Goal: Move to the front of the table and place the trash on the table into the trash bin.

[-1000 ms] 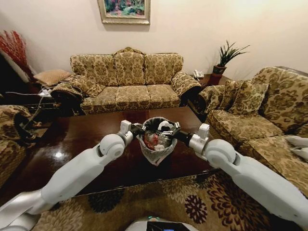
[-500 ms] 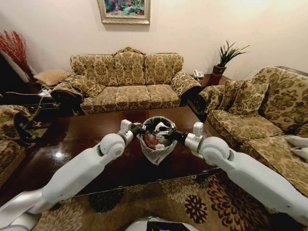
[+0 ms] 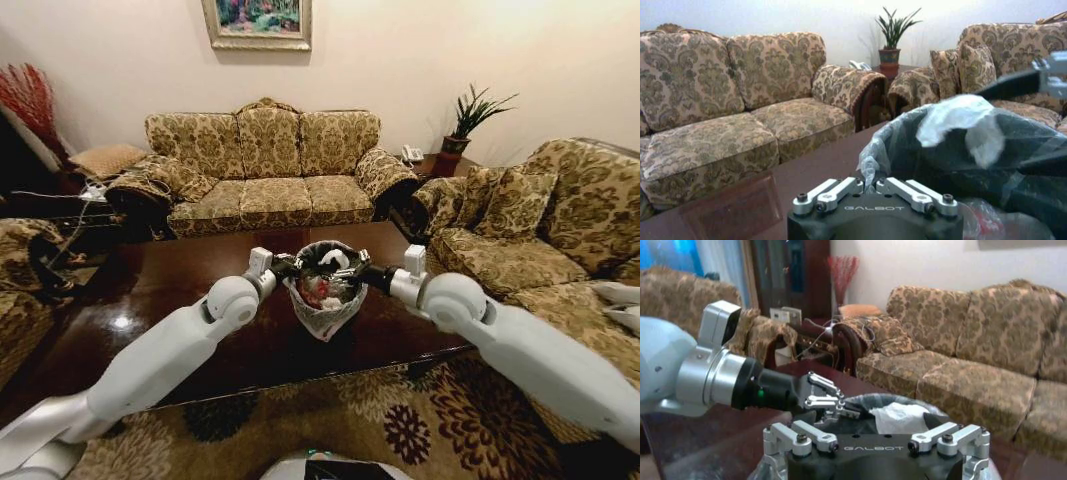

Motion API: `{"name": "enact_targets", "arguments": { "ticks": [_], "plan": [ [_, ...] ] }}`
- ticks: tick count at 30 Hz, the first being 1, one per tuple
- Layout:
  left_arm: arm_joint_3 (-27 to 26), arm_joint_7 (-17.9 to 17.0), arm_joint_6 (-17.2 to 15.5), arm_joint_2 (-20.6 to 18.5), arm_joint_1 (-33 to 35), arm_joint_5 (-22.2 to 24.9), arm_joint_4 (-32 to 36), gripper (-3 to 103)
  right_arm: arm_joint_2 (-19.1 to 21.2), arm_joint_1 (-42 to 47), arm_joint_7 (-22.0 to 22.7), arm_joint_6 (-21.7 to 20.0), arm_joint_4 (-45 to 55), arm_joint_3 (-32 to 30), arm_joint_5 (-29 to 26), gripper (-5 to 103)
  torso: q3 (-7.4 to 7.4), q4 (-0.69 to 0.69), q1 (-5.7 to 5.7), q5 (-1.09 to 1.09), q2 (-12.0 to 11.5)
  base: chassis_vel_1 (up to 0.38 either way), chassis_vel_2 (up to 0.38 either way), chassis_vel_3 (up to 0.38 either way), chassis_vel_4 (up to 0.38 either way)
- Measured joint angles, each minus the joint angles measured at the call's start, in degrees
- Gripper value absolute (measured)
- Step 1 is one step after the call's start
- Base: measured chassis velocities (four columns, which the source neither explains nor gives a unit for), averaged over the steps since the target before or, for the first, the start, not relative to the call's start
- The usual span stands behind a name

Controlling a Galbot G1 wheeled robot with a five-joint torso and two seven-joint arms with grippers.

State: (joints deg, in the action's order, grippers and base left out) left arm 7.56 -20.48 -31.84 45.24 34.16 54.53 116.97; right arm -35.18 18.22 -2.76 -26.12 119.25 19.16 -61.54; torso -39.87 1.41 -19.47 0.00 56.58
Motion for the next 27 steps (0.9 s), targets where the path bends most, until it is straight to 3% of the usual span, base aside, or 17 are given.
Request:
{"name": "enact_targets", "arguments": {
  "ticks": [2,3,5,7,10,15,23,27],
  "plan": [
    [-0.23,0.00,0.03,-0.07,0.19,-0.04,0.19,4,0.01,-3.38,-3.84,0.69,-0.94,2.30,5.87,100,0.00,0.00,0.00,0.01,0.00,0.000,0.000,0.000,0.000],
    [-0.23,0.00,0.03,-0.07,0.19,-0.04,0.19,4,0.01,-3.38,-3.84,0.69,-0.94,2.30,5.87,100,0.00,0.00,0.00,0.01,0.00,0.000,0.000,0.000,0.000],
    [-0.40,0.00,0.10,-0.25,0.40,-0.09,0.33,4,0.18,-5.18,-8.34,2.10,-1.66,3.53,12.62,100,0.00,0.01,0.00,0.00,0.00,0.000,0.000,0.000,0.000],
    [-0.45,0.00,0.10,-0.28,0.44,-0.10,0.37,4,0.30,-5.44,-9.30,2.34,-1.71,3.65,13.93,100,0.00,0.00,0.00,0.00,0.00,0.000,0.000,0.000,0.000],
    [-0.68,0.00,0.17,-0.43,0.53,-0.14,0.43,4,1.24,-6.02,-14.44,3.93,-1.65,3.49,20.83,100,0.00,0.00,0.00,0.00,0.00,0.000,0.000,0.000,0.000],
    [-0.68,0.01,0.19,-0.38,0.31,-0.15,0.37,4,2.75,-5.82,-17.41,6.37,-0.76,3.02,25.26,100,0.00,0.00,0.00,-0.01,0.00,0.000,0.000,0.000,0.000],
    [-0.43,0.02,0.21,-0.07,0.09,-0.20,-0.37,4,6.57,-2.58,-22.62,9.38,1.46,-2.44,33.19,100,0.00,-0.01,0.00,0.00,0.01,0.000,0.000,0.000,0.000],
    [-0.08,0.07,0.22,0.33,-0.06,-0.31,-0.66,4,7.99,1.98,-25.95,14.24,1.72,-7.34,41.02,100,0.00,0.00,0.00,-0.01,0.01,0.000,0.000,0.000,0.000]
  ]
}}
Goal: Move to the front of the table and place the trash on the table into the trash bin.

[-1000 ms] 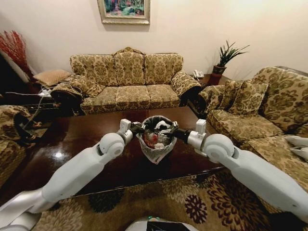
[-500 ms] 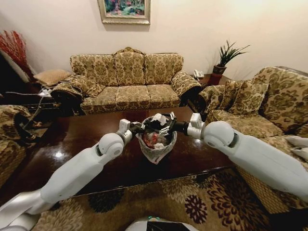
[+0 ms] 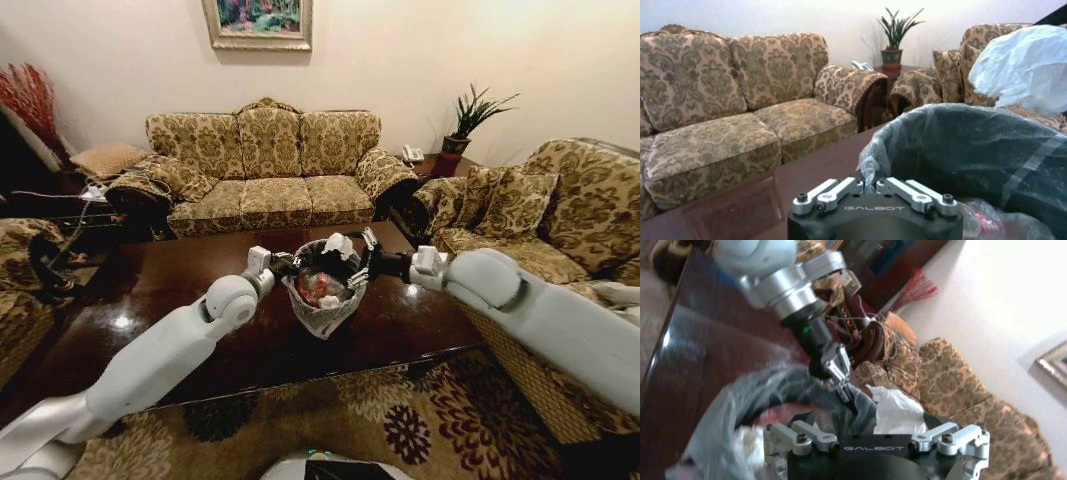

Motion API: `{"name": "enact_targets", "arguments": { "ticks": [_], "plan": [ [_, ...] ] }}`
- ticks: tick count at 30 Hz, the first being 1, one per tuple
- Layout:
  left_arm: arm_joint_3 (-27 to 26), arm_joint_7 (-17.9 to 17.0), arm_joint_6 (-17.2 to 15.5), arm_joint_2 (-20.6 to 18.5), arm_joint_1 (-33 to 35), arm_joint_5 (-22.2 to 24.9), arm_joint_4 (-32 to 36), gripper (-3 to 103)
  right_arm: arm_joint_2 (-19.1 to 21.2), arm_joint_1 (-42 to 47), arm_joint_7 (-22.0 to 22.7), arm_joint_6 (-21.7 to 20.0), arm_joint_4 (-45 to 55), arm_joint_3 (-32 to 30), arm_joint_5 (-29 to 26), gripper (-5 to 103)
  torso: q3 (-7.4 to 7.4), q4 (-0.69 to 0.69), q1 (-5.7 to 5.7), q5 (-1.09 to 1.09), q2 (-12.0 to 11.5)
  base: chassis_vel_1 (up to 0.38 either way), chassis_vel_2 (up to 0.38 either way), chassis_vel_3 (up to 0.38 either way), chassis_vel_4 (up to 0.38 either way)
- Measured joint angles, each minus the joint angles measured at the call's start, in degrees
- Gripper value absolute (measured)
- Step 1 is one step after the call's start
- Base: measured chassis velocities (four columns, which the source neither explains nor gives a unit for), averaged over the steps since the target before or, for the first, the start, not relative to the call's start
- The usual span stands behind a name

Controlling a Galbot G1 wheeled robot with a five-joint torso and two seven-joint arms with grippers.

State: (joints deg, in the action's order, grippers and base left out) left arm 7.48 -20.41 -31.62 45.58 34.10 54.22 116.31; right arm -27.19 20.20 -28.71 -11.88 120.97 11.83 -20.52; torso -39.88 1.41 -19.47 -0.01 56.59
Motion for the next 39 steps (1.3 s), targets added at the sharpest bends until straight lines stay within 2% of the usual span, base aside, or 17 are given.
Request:
{"name": "enact_targets", "arguments": {
  "ticks": [1,3,10,14,16,18,20,21,23,24,26,30,33,35,37,38,39],
  "plan": [
    [0.00,0.00,0.00,0.00,0.00,0.00,0.00,4,0.00,0.00,0.00,0.00,0.00,0.00,0.00,100,0.00,0.00,0.00,0.00,0.00,0.000,0.000,0.000,0.000],
    [0.27,0.01,0.00,0.22,-0.14,-0.02,-0.11,4,0.72,3.33,-0.34,3.39,0.21,-2.23,3.71,100,0.00,-0.01,0.00,0.00,0.00,0.000,0.000,0.000,0.000],
    [0.93,0.01,-0.03,0.67,-0.48,-0.04,-0.23,4,1.22,9.04,0.87,8.47,-0.36,-5.46,10.40,100,0.00,-0.01,0.00,0.01,0.00,0.000,0.000,0.000,0.000],
    [1.04,0.01,-0.10,0.74,-0.49,-0.04,-0.19,4,1.08,10.61,1.07,8.82,-1.02,-5.48,10.42,100,-0.01,0.00,0.00,0.01,0.00,0.000,0.000,0.000,0.000],
    [1.05,0.00,-0.14,0.55,-0.49,-0.03,0.05,4,1.28,12.68,2.03,7.25,-0.58,-5.48,5.99,100,-0.01,0.00,0.00,0.00,0.00,0.000,0.000,0.000,0.000],
    [1.05,0.00,-0.15,0.50,-0.49,-0.03,0.10,4,1.39,13.26,2.76,6.48,-0.11,-5.45,3.96,100,-0.01,0.00,0.00,0.00,0.00,0.000,0.000,0.000,0.000],
    [1.05,0.00,-0.18,0.43,-0.47,-0.01,0.17,4,1.43,14.09,5.73,3.57,1.70,-5.14,-4.52,100,-0.01,-0.01,0.00,0.00,0.00,0.000,0.000,0.000,0.000],
    [1.05,0.00,-0.18,0.43,-0.47,-0.01,0.17,4,1.43,14.09,5.73,3.57,1.70,-5.14,-4.52,100,-0.01,-0.01,0.00,0.00,0.00,0.000,0.000,0.000,0.000],
    [1.05,-0.02,-0.19,0.40,-0.46,0.01,0.24,4,1.11,13.17,8.26,0.23,3.73,-5.21,-13.13,100,0.00,-0.01,0.00,0.01,0.00,0.000,0.000,0.000,0.000],
    [1.05,-0.02,-0.19,0.40,-0.46,0.01,0.24,4,1.11,13.17,8.26,0.23,3.73,-5.21,-13.13,100,0.00,-0.01,0.00,0.01,0.00,0.000,0.000,0.000,0.000],
    [1.08,-0.04,-0.22,0.40,-0.46,0.06,0.38,4,0.50,11.68,11.05,-1.76,4.64,-5.20,-18.13,100,0.00,0.00,0.00,0.03,0.00,0.000,0.000,0.000,0.000],
    [1.15,-0.09,-0.25,0.25,-0.52,0.09,0.55,4,1.30,11.60,11.66,-1.44,4.63,-3.80,-17.67,100,-0.01,0.00,0.00,0.03,0.00,0.000,0.000,0.000,0.000],
    [1.01,-0.08,-0.28,-0.08,-0.52,0.25,0.95,4,1.27,12.14,13.43,-3.23,5.33,-3.91,-19.40,100,-0.01,0.00,0.00,-0.03,0.00,0.000,0.000,0.000,0.000],
    [0.88,-0.08,-0.28,-0.34,-0.52,0.23,1.06,4,2.10,12.29,13.28,-3.43,5.76,-3.82,-19.75,100,0.00,-0.01,0.00,0.04,0.00,0.000,0.000,0.000,0.000],
    [0.64,-0.11,-0.29,-0.35,-0.40,0.29,1.33,4,0.89,11.96,16.32,-2.62,5.84,-3.69,-21.66,100,0.00,-0.02,0.00,0.01,0.00,0.000,0.000,0.000,0.000],
    [0.64,-0.11,-0.29,-0.35,-0.40,0.29,1.33,4,0.89,11.96,16.32,-2.62,5.84,-3.69,-21.66,100,0.00,-0.02,0.00,0.01,0.00,0.000,0.000,0.000,0.000],
    [0.59,-0.11,-0.28,-0.40,-0.30,0.30,1.44,4,0.25,11.56,18.59,-2.61,5.86,-3.45,-23.78,100,0.00,0.01,0.00,-0.03,0.00,0.000,0.000,0.000,0.000]
  ]
}}
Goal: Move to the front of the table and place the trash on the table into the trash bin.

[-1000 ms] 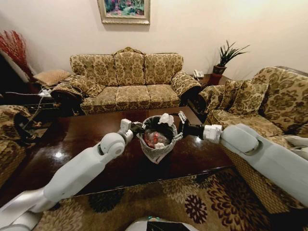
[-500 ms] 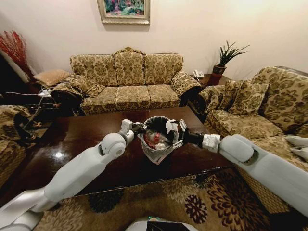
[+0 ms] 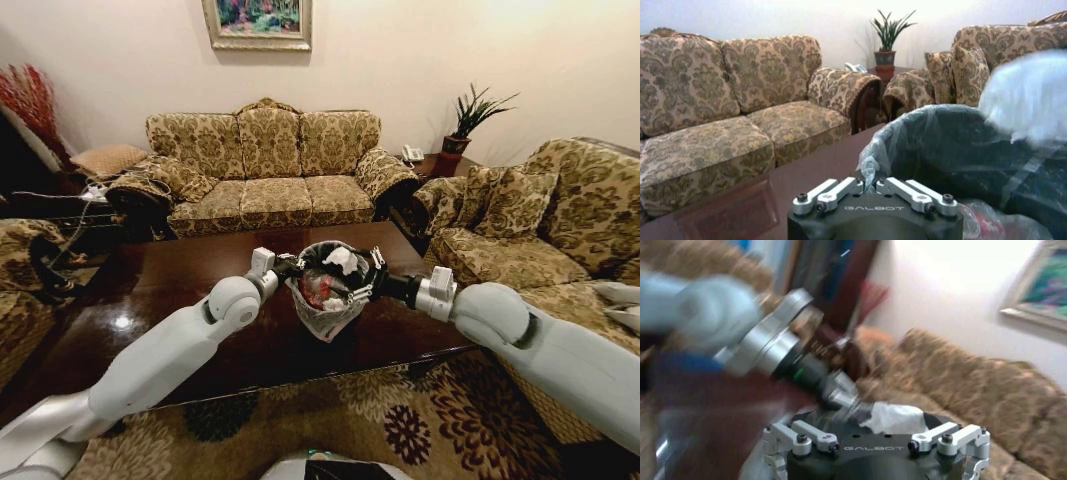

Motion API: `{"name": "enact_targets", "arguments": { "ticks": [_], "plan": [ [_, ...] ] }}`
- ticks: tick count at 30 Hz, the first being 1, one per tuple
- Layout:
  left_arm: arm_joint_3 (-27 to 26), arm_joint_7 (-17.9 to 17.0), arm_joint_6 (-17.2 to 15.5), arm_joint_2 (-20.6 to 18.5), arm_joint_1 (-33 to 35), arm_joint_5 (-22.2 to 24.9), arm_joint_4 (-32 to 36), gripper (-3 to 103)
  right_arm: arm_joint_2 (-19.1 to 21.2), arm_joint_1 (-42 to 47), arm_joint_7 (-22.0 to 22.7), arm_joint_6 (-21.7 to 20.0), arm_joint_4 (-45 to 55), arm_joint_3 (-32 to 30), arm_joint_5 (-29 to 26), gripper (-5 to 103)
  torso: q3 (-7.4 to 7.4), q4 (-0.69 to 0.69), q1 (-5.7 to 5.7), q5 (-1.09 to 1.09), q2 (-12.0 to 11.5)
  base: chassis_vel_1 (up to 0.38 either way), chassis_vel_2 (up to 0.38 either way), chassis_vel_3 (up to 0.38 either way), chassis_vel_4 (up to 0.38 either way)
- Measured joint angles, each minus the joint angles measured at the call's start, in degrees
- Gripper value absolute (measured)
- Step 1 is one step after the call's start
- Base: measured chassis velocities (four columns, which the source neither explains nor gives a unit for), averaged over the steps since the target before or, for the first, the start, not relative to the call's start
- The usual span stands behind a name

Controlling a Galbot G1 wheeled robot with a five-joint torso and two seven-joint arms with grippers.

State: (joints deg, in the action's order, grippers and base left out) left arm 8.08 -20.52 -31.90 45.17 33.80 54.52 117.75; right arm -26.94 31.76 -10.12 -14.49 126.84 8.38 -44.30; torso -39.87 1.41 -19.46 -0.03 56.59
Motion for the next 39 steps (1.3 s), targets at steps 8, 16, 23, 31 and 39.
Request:
{"name": "enact_targets", "arguments": {
  "ticks": [8,16,23,31,39],
  "plan": [
    [0.02,-0.14,0.01,-0.05,0.56,-0.26,0.20,4,-0.63,-0.05,2.44,0.19,0.14,1.78,-2.64,100,0.00,-0.03,0.00,0.00,-0.01,0.000,0.000,0.000,0.000],
    [0.03,-0.14,0.01,0.07,0.55,-0.28,0.23,4,-0.19,-1.21,3.34,-2.47,1.45,2.20,-7.91,100,-0.01,-0.03,0.00,0.03,-0.01,0.000,0.000,0.000,0.000],
    [-0.07,-0.11,0.02,0.21,0.56,-0.44,-0.09,4,0.02,-2.64,2.99,-2.30,1.60,2.72,-10.30,100,-0.01,-0.02,0.00,0.08,-0.01,0.000,0.000,0.000,0.000],
    [-0.21,0.07,0.23,0.15,0.40,-0.57,-0.38,4,0.88,-0.38,2.01,-4.80,0.42,3.13,-4.41,100,-0.01,-0.03,0.00,0.02,-0.01,0.000,0.000,0.000,0.000],
    [-0.17,0.54,0.24,0.39,0.16,-0.68,-1.05,4,1.72,-1.65,-5.84,-7.01,-0.18,3.91,1.10,100,-0.01,0.00,-0.01,0.04,-0.01,0.000,0.000,0.000,0.000]
  ]
}}
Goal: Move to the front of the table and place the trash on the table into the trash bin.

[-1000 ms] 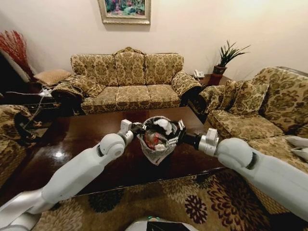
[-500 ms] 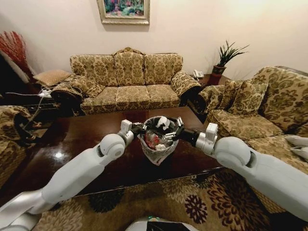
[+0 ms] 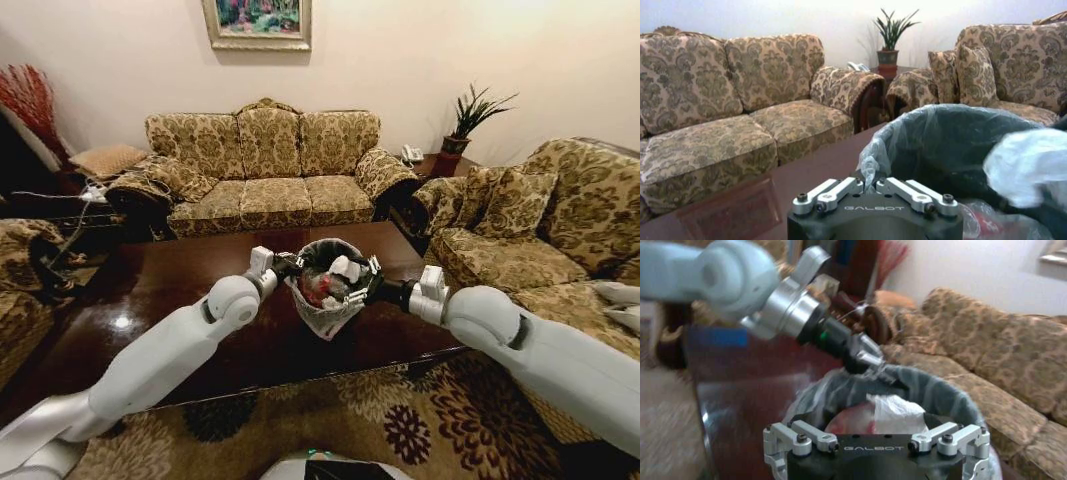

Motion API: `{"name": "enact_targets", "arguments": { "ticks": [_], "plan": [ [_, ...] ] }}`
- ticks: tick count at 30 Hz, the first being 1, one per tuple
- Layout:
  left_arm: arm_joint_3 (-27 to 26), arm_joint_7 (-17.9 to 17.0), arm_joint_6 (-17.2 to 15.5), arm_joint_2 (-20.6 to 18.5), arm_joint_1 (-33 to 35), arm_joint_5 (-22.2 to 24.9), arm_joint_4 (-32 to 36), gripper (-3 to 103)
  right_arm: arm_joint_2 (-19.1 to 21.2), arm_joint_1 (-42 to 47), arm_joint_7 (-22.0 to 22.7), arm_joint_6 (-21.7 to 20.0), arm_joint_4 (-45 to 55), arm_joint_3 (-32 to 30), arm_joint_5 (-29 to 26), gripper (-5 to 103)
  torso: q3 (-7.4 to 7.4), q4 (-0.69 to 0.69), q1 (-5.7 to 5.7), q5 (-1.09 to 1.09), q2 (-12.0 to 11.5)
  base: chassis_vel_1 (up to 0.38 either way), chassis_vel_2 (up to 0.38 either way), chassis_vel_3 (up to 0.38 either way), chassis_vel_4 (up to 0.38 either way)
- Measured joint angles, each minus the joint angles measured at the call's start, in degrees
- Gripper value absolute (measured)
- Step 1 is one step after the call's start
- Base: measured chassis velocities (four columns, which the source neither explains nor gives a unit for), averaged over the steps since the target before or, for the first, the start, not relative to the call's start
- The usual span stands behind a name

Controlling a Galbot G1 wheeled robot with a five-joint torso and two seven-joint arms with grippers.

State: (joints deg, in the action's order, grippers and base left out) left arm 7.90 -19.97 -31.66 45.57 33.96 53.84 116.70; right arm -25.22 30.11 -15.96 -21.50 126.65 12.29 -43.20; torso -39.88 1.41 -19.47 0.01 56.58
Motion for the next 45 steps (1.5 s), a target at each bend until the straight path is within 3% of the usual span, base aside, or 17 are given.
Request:
{"name": "enact_targets", "arguments": {
  "ticks": [8,16,22,27,36,45],
  "plan": [
    [0.45,0.42,0.00,1.09,-0.12,-0.38,-0.61,4,1.46,-1.80,-7.05,-0.23,-0.81,0.60,4.19,100,0.00,-0.01,0.00,0.00,0.00,0.000,0.000,0.000,0.000],
    [0.86,0.66,0.00,0.92,-0.40,-0.31,-0.14,4,-0.11,-3.45,-3.56,0.63,-2.50,2.41,3.63,100,0.00,0.00,0.00,-0.02,0.00,0.000,0.000,0.000,0.000],
    [0.45,0.97,-0.01,0.52,-0.09,-0.40,-0.37,4,4.61,-2.57,-2.82,0.77,0.53,1.01,1.41,100,0.01,-0.01,0.01,0.00,0.01,0.000,0.000,0.000,0.000],
    [0.45,1.05,-0.01,0.69,-0.11,-0.42,-0.54,4,5.89,-2.24,-3.11,1.32,1.10,0.75,1.15,100,0.00,-0.02,0.00,-0.02,0.01,0.000,0.000,0.000,0.000],
    [0.11,1.22,0.01,0.26,-0.13,-0.47,-0.56,4,8.61,-2.26,-9.00,1.98,2.59,0.24,3.37,100,0.01,-0.01,0.01,-0.01,0.01,0.000,0.000,0.000,0.000],
    [0.01,1.30,0.06,0.06,-0.08,-0.47,-0.11,4,11.28,-1.67,-17.64,4.50,3.97,-0.35,8.82,100,0.00,-0.01,0.01,-0.01,0.01,0.000,0.000,0.000,0.000]
  ]
}}
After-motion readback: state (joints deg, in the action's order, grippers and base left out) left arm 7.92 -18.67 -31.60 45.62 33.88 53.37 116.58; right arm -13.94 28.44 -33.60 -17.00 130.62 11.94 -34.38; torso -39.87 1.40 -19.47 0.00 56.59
